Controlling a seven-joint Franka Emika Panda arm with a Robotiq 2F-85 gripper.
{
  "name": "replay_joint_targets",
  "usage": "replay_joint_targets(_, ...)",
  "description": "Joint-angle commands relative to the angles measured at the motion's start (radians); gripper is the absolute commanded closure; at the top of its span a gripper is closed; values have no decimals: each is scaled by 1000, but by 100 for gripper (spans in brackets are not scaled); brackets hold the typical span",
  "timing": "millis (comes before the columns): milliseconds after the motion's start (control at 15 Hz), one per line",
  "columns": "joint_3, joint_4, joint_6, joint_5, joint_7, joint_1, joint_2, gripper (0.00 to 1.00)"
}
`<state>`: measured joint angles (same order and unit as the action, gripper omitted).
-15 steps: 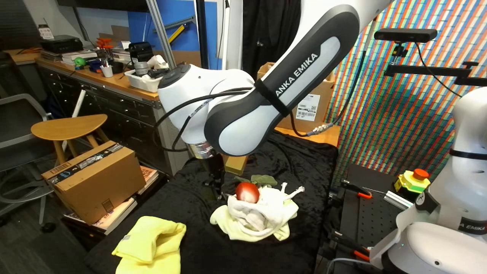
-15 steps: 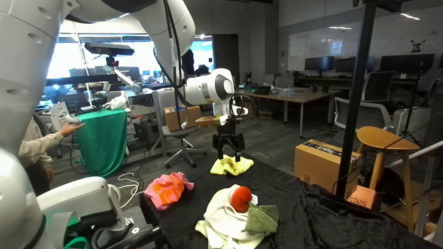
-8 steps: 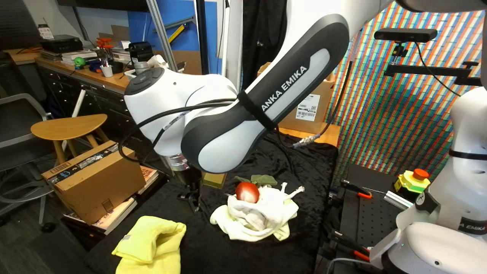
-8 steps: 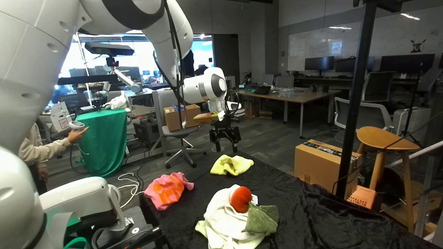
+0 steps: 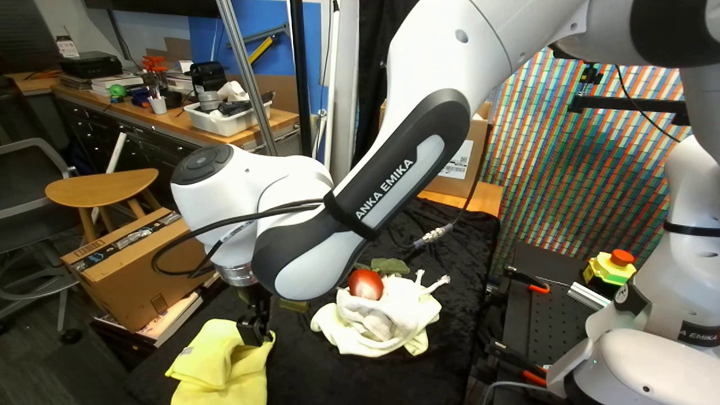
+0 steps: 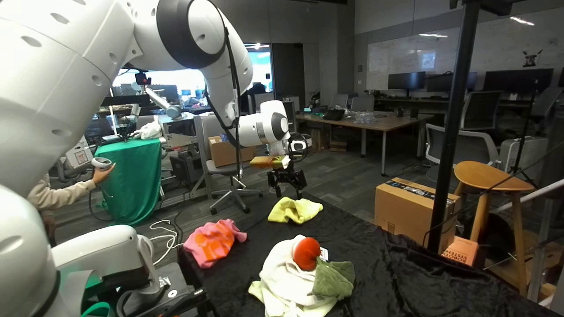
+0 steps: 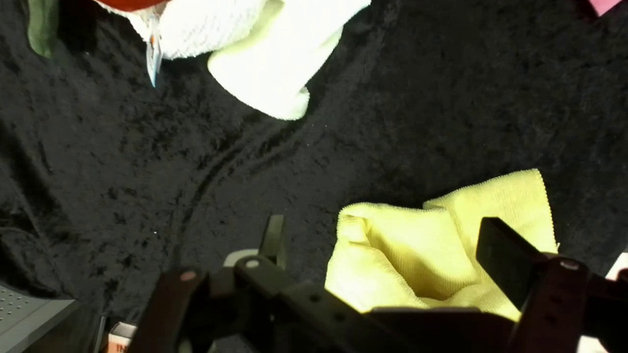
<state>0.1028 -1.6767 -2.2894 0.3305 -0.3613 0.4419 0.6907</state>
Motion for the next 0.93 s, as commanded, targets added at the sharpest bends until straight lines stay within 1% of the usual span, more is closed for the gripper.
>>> replay_joint_targets(0,-1,82,-23,10,86,17,61,0)
replay_joint_targets(333,6,139,-48,45,260,29,114,0)
replay_joint_targets(867,23,195,-142,96,481,35,181,0)
